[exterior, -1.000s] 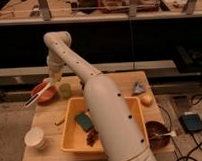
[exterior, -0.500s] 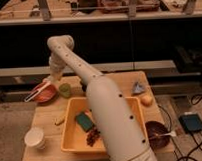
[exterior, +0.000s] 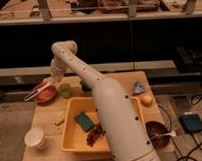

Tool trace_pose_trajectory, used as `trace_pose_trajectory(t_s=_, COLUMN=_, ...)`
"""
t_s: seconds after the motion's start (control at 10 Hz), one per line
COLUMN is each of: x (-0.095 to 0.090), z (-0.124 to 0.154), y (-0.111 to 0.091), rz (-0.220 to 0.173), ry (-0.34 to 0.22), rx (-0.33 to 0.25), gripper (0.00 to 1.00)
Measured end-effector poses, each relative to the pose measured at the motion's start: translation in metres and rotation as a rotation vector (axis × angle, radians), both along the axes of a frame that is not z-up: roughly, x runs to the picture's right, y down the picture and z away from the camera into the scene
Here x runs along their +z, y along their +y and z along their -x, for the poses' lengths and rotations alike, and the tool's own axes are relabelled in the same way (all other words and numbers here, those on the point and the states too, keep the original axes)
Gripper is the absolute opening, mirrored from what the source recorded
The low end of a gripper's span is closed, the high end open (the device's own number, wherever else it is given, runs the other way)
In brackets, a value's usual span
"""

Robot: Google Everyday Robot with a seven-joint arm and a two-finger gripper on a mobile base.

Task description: Place brush in red bowl

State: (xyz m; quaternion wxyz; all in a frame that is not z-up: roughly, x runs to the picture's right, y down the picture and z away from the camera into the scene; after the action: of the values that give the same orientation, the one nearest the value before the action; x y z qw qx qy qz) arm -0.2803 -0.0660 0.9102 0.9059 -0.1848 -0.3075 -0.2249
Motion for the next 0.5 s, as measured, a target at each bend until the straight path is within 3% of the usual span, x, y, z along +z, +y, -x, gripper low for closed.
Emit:
trace_pose_trajectory(t_s=0.3, x=0.0063, z=-0.0017, y=-0.0017, rz=-0.008, ry=-0.018, rx=0.001, gripper=0.09)
trace_pose_trajectory(t_s=0.5, x=0.0111, z=0.0008, y=0.0015, rz=-0.007, ry=-0.032, rx=-0.007, gripper=0.21)
